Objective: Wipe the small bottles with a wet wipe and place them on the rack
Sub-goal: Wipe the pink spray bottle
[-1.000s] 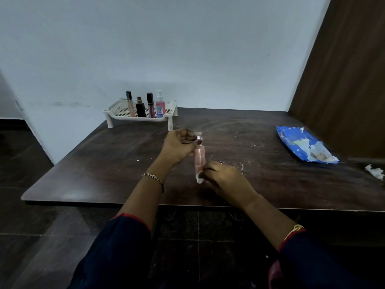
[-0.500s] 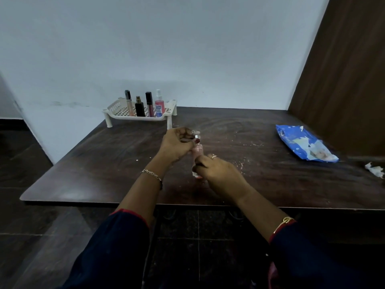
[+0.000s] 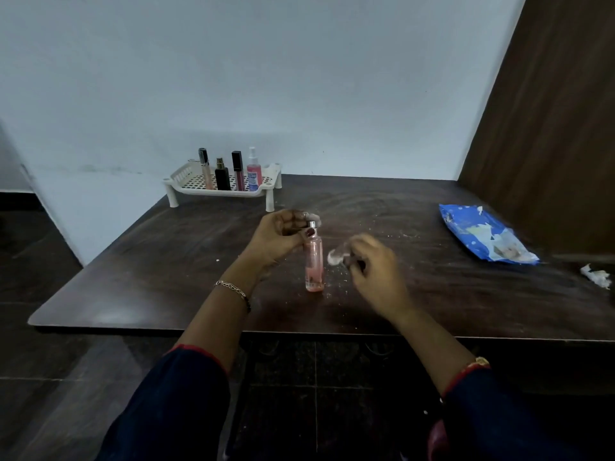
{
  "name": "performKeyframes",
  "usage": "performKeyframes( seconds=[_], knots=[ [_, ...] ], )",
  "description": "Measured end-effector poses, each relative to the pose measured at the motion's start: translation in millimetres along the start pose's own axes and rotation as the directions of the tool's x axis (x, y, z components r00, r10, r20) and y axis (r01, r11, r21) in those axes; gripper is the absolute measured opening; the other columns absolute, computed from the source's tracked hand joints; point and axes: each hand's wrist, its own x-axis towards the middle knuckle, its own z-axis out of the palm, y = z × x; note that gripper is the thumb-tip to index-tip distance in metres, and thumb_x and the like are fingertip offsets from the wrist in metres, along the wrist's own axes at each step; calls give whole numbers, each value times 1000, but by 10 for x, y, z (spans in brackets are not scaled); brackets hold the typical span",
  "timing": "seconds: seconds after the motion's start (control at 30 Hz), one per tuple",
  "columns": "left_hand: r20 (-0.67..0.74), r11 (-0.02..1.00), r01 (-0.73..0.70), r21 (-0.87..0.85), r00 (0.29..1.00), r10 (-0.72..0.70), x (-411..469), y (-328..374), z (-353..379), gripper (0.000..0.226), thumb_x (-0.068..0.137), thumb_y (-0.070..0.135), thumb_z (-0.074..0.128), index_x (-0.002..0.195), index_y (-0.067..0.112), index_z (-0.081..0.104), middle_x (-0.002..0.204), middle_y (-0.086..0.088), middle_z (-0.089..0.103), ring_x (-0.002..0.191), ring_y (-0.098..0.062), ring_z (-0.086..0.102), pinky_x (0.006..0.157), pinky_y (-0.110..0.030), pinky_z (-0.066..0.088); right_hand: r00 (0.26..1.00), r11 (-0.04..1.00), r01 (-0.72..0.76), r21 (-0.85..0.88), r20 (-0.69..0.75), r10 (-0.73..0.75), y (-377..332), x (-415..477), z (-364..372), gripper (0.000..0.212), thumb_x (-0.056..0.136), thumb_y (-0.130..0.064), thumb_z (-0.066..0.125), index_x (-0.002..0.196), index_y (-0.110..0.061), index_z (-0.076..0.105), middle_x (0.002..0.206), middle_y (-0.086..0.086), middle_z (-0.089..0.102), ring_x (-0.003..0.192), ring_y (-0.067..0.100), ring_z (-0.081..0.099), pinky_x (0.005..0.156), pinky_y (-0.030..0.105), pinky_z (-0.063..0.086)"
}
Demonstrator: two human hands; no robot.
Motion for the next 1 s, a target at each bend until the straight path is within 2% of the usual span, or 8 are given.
performKeyframes(
  seconds=[0.1,0.33,0.47,0.57,0.67,0.8,0.93,1.0],
  knots=[
    [12,996,12,-87,1000,-11,-19,-18,17,29,84,-6,59,113,-3,59,105,-9,68,88,-13,66,74,-28,57,999,1000,-15,-5,-36,15,-131,189,47,23,82,4,62,97,-11,69,97,-7,57,80,-5,50,78,4,42],
    [-61,992,20,-128,998,-28,2,-76,30,27,85,-5,59,111,-1,61,102,-13,68,84,-14,66,69,-23,57,959,941,267,-208,151,-239,-341,148,146,21,82,-1,58,98,-8,71,104,7,67,91,23,63,77,37,54],
    [-88,989,34,-142,995,-47,47,-87,56,29,82,-5,63,111,-5,61,99,-13,68,85,-14,66,71,-26,58,923,884,361,-298,250,-292,-335,-47,167,32,86,-19,41,91,-6,69,100,9,66,81,27,61,59,38,54],
    [-82,991,36,-129,996,-47,76,-87,43,28,80,-3,66,108,-3,63,100,-14,68,90,-18,66,75,-30,58,907,868,379,-320,313,-281,-277,-183,195,17,85,-11,56,96,-8,68,105,7,64,81,25,60,59,35,54],
    [-76,991,32,-127,996,-42,96,-103,30,23,79,-2,67,102,0,65,97,-11,69,86,-15,67,70,-27,59,908,907,320,-273,361,-212,-235,-181,177,20,83,-9,62,102,-9,69,108,6,62,89,26,60,70,37,54],
    [-67,994,17,-104,997,-24,110,-119,26,19,79,0,68,98,6,68,91,-7,71,81,-11,69,67,-25,59,931,940,270,-209,304,-200,-258,-3,95,19,81,-12,65,99,-8,70,104,7,64,91,25,61,74,35,52],
    [-56,999,-23,-32,998,22,102,-99,55,19,82,-2,65,100,4,67,85,-7,69,69,-7,67,56,-19,52,969,949,225,-221,148,-196,-318,233,84,25,75,5,66,96,-7,71,101,7,65,89,23,62,75,29,49],
    [-53,999,-31,-26,998,30,94,-105,46,21,83,-3,63,104,1,65,86,-9,68,73,-12,65,61,-22,54,973,955,216,-202,121,-194,-341,243,100,23,75,5,66,94,-7,71,99,6,65,87,21,62,73,27,48]
  ],
)
